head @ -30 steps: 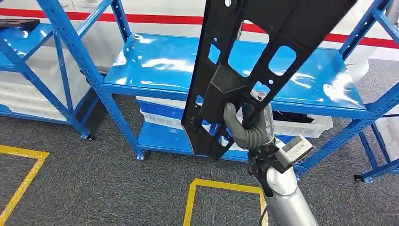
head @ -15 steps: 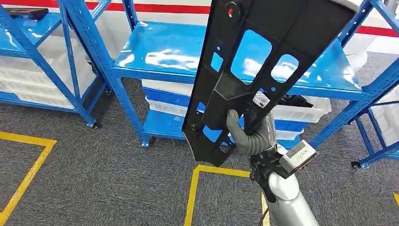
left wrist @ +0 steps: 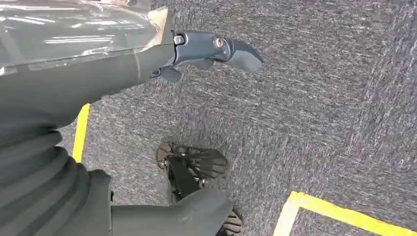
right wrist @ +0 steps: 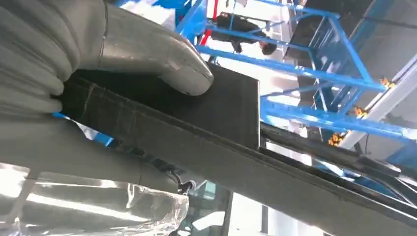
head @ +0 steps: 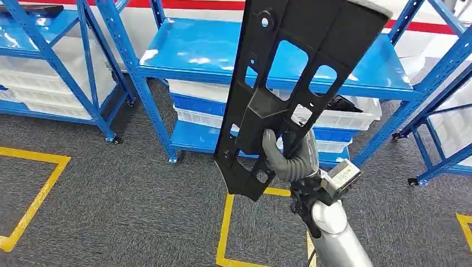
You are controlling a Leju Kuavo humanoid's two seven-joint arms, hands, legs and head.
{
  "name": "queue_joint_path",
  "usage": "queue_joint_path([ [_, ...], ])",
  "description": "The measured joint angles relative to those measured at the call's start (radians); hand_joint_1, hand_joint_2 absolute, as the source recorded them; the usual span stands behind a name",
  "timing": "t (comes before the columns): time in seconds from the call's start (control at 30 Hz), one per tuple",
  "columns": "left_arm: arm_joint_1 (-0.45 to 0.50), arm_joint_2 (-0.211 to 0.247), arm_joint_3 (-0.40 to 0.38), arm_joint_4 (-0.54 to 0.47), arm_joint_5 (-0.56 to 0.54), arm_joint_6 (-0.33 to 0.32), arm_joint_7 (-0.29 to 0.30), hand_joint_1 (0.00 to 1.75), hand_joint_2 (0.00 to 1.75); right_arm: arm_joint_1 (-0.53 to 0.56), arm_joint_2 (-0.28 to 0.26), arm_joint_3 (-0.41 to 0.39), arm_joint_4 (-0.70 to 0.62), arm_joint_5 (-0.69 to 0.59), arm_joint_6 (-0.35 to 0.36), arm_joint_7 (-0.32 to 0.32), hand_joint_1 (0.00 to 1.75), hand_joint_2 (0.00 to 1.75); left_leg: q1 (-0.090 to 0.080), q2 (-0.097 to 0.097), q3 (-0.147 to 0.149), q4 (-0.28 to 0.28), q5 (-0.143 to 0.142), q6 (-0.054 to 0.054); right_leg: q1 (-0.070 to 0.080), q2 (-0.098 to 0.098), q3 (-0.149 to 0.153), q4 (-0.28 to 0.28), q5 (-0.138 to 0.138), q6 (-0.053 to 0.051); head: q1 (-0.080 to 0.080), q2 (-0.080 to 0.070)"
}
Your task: Take the parts from the cabinet and place them on the table.
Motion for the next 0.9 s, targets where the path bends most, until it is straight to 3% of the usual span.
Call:
queue_joint_path([
  [0.07,0.004,0.000,0.003,0.000,0.000,0.000,0.000,0.00,1.75,0.002,0.000,0.000,0.003,0.002,0.001,0.000,1.75,1.75,-0.013,0.000,-0.010,0.001,0.013,0.020,0.001,0.000,-0.002,-0.007,0.018,0.017,0.000,0.000],
  [0.1,0.006,0.000,0.004,0.000,0.000,0.000,0.001,0.00,1.75,0.007,-0.001,-0.001,0.005,0.002,0.000,0.000,1.75,1.75,-0.009,0.007,-0.027,-0.011,0.031,0.042,0.006,0.001,-0.011,-0.002,0.017,0.026,0.000,0.000],
  [0.13,0.005,0.000,0.004,0.000,0.000,0.001,0.002,0.00,1.75,0.013,-0.002,-0.005,0.005,0.003,0.001,0.000,1.75,1.75,-0.014,0.010,-0.038,-0.010,0.043,0.052,-0.004,0.003,-0.029,0.024,-0.020,0.015,-0.002,0.000],
  [0.17,0.004,0.000,0.004,0.000,0.000,0.001,0.003,0.00,1.75,0.016,-0.002,-0.009,0.005,0.005,0.001,0.000,1.75,1.75,-0.013,0.011,-0.055,-0.010,0.055,0.067,-0.001,0.004,-0.054,0.078,-0.078,-0.001,0.005,0.000],
  [0.2,0.005,0.001,0.004,0.000,0.000,0.003,0.004,0.00,1.75,0.019,-0.002,-0.012,0.005,0.007,0.002,0.000,1.75,1.75,-0.015,0.011,-0.071,-0.010,0.068,0.068,-0.001,0.004,-0.075,0.151,-0.133,-0.011,0.006,0.000],
  [0.23,0.005,0.001,0.004,0.000,0.000,0.003,0.005,0.00,1.75,0.024,-0.002,-0.015,0.005,0.011,0.005,0.001,1.75,1.75,-0.017,0.012,-0.087,-0.009,0.081,0.071,-0.001,0.005,-0.094,0.228,-0.174,-0.014,0.005,0.000],
  [0.27,0.005,0.001,0.004,0.000,0.000,0.004,0.005,0.00,1.75,0.030,-0.002,-0.018,0.005,0.012,0.008,0.001,1.75,1.75,-0.019,0.013,-0.103,-0.008,0.097,0.072,0.000,0.006,-0.104,0.296,-0.194,-0.008,0.006,0.000],
  [0.3,0.005,0.001,0.004,0.000,0.000,0.005,0.005,0.00,1.75,0.035,-0.002,-0.019,0.005,0.014,0.011,0.001,1.75,1.75,-0.021,0.013,-0.122,-0.007,0.112,0.071,0.000,0.007,-0.094,0.322,-0.182,0.003,0.006,0.000],
  [0.33,0.005,0.001,0.004,0.000,0.000,0.005,0.005,0.00,1.75,0.039,-0.003,-0.020,0.005,0.015,0.015,0.001,1.75,1.75,-0.023,0.014,-0.141,-0.007,0.125,0.070,0.001,0.007,-0.062,0.307,-0.153,0.017,0.006,0.000],
  [0.37,0.005,0.001,0.005,0.000,0.000,0.004,0.005,0.00,1.75,0.042,-0.003,-0.021,0.005,0.019,0.019,0.000,1.75,1.75,-0.024,0.014,-0.156,-0.007,0.138,0.067,0.004,0.007,-0.015,0.256,-0.123,0.025,0.006,0.000],
  [0.4,0.005,0.001,0.005,0.000,0.000,0.004,0.004,0.00,1.75,0.043,-0.002,-0.022,0.005,0.024,0.022,-0.001,1.75,1.75,-0.025,0.014,-0.170,-0.007,0.151,0.065,0.007,0.007,0.046,0.179,-0.105,0.026,0.006,0.000],
  [0.43,0.003,0.001,0.004,0.000,0.000,0.004,0.002,0.00,1.75,0.042,-0.002,-0.024,0.005,0.031,0.027,-0.002,1.75,1.75,-0.025,0.013,-0.178,-0.006,0.162,0.061,0.008,0.006,0.118,0.084,-0.117,0.014,0.006,0.000],
  [0.47,0.002,-0.001,0.004,0.000,0.000,0.004,0.000,0.00,1.75,0.042,-0.001,-0.027,0.003,0.036,0.031,-0.003,1.75,1.75,-0.030,0.010,-0.186,-0.004,0.168,0.054,0.017,0.006,0.187,-0.006,-0.148,-0.002,0.006,0.000],
  [0.5,0.002,0.000,0.005,0.000,0.000,0.007,-0.002,0.00,1.75,0.043,0.000,-0.029,0.003,0.044,0.034,-0.006,1.75,1.75,-0.030,0.010,-0.188,-0.004,0.179,0.047,0.023,0.008,0.182,-0.049,-0.167,-0.009,0.005,0.000],
  [0.57,0.002,0.000,0.005,0.000,0.000,0.010,-0.003,0.00,1.75,0.054,0.000,-0.036,0.002,0.059,0.037,-0.010,1.75,1.75,-0.024,0.007,-0.187,-0.016,0.201,0.035,0.029,0.007,0.176,-0.042,-0.157,-0.020,0.005,0.000],
  [0.6,0.004,0.002,0.006,0.000,0.000,0.011,-0.003,0.00,1.75,0.061,0.000,-0.038,0.001,0.068,0.037,-0.011,1.75,1.75,-0.024,0.004,-0.190,-0.015,0.207,0.028,0.010,0.003,0.172,-0.051,-0.143,-0.030,0.005,0.000],
  [0.63,0.006,0.006,0.009,0.000,0.000,0.013,-0.002,0.00,1.75,0.065,0.000,-0.039,0.001,0.075,0.038,-0.011,1.75,1.75,-0.017,0.003,-0.199,-0.001,0.182,0.024,0.005,-0.007,0.168,-0.050,-0.134,-0.035,0.006,0.000],
  [0.67,0.008,0.005,0.013,0.000,0.000,0.013,-0.002,0.00,1.75,0.072,0.004,-0.039,0.001,0.078,0.039,-0.012,1.75,1.75,-0.014,0.005,-0.212,0.039,0.120,0.019,0.004,-0.009,0.159,-0.049,-0.124,-0.052,-0.002,0.000],
  [0.73,0.012,0.005,0.015,0.000,0.001,0.013,-0.002,0.00,1.75,0.080,0.008,-0.040,0.000,0.084,0.040,-0.015,1.75,1.75,-0.008,0.005,-0.251,0.188,0.007,0.003,0.005,-0.018,0.141,-0.049,-0.108,-0.054,-0.006,0.000],
  [0.77,0.013,0.006,0.016,0.000,0.001,0.013,-0.002,0.00,1.75,0.085,0.008,-0.040,0.000,0.085,0.040,-0.016,1.75,1.75,-0.006,0.006,-0.265,0.252,-0.011,-0.005,0.005,-0.025,0.132,-0.048,-0.102,-0.052,-0.007,0.000],
  [0.8,0.014,0.006,0.017,0.000,0.001,0.013,-0.002,0.00,1.75,0.091,0.008,-0.041,0.001,0.086,0.040,-0.017,1.75,1.75,-0.002,0.007,-0.268,0.294,-0.004,-0.010,0.005,-0.032,0.126,-0.047,-0.097,-0.048,-0.007,0.000],
  [0.83,0.015,0.006,0.018,0.000,0.001,0.013,-0.002,0.00,1.75,0.097,0.008,-0.042,0.001,0.087,0.040,-0.018,1.75,1.75,0.003,0.008,-0.251,0.290,0.019,-0.013,0.003,-0.040,0.125,-0.045,-0.093,-0.044,-0.007,0.000],
  [0.9,0.017,0.008,0.018,0.000,0.001,0.013,-0.002,0.00,1.75,0.100,0.008,-0.042,0.000,0.088,0.040,-0.019,1.75,1.75,0.011,0.020,-0.150,0.160,0.074,-0.018,-0.001,-0.052,0.115,-0.037,-0.090,-0.038,-0.007,0.000],
])
